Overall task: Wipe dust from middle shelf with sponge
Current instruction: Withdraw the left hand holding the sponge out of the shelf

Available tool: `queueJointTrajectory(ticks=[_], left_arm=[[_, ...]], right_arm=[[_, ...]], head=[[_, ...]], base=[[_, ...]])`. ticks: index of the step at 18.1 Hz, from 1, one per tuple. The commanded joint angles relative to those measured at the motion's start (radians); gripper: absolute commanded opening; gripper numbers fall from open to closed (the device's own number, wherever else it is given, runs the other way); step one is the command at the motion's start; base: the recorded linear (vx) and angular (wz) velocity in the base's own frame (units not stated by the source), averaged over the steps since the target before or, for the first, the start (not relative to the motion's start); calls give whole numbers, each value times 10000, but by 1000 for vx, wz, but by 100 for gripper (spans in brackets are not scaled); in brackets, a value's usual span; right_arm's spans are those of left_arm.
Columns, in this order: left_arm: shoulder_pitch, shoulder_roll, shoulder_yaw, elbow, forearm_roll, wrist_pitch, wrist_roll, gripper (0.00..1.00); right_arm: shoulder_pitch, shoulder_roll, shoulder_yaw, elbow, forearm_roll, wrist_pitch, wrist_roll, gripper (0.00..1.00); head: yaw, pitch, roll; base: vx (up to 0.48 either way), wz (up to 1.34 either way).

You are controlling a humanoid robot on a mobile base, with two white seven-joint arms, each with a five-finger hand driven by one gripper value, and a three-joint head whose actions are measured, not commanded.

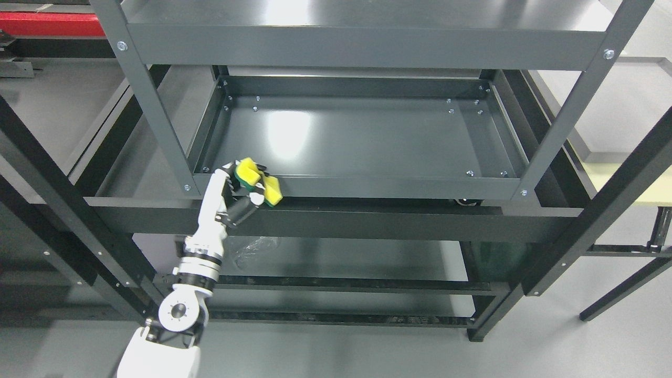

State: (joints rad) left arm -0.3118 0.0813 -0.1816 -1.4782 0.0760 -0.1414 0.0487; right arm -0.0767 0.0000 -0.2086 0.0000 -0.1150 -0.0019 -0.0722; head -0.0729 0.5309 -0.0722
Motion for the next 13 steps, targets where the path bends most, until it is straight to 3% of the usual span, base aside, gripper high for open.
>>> queueJointTrajectory(ticks=[1,7,13], left_arm=[[526,-638,-1851,-2382,422,218,50,1],[434,-638,34,-2828,177,617,-42,0],[663,-638,480,-2828,-7,571,-42,0]], right_arm=[[0,-175,0,-175,0,725,-14,100],[0,-175,0,-175,0,725,1,100],[0,-175,0,-175,0,725,1,100]], head=[[0,0,0],[0,0,0],[0,0,0]], base=[[0,0],[2,4],[0,0]])
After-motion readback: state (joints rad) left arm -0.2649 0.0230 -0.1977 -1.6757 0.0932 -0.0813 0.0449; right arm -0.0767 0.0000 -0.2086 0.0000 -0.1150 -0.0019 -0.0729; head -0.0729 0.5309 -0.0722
